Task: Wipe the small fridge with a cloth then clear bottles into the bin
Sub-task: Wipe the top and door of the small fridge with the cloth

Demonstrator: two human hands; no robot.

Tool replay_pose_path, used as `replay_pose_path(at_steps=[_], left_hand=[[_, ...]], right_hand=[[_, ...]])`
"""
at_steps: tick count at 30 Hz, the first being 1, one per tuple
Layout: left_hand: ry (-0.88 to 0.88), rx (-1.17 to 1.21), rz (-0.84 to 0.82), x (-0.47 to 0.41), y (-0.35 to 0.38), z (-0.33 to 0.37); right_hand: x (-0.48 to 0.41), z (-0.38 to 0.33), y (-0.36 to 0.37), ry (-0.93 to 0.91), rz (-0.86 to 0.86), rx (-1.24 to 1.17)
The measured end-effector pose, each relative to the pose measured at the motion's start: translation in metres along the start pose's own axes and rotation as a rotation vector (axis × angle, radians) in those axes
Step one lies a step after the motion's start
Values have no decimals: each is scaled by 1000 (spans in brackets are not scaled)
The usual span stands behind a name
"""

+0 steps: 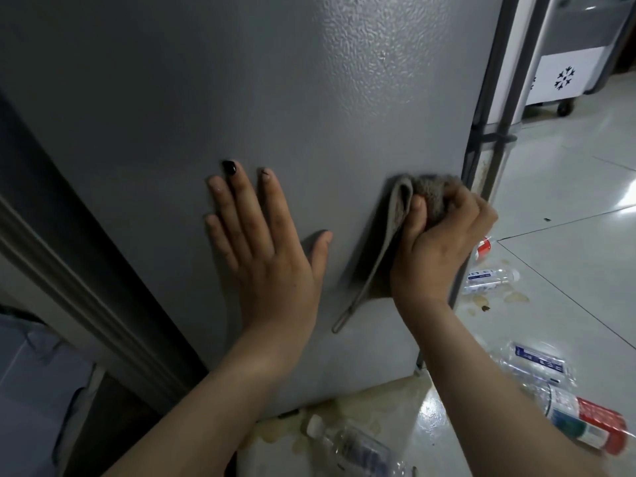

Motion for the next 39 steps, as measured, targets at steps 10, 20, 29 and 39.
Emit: replay_pose_path(at_steps=[10, 20, 29, 39], left_hand=[[-40, -37, -12, 1, 6, 9], [-45, -35, -8, 1, 5, 10], [-41, -22, -33, 3, 2, 9], [2, 295, -17, 34, -61, -41]], right_hand=[[4, 16, -10, 180, -9, -32], [-12, -17, 2, -22, 125, -61], [36, 49, -12, -57, -135, 133], [51, -49, -3, 49, -277, -91]])
Point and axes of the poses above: each hand's wrist, its own x-axis away from the middle knuckle, its own y-axis out of the palm, z = x × y, the point moved 2 cm from there along -x, towards the middle knuckle, and after that the axes turned 15 degrees about y, right-handed, at the moved point
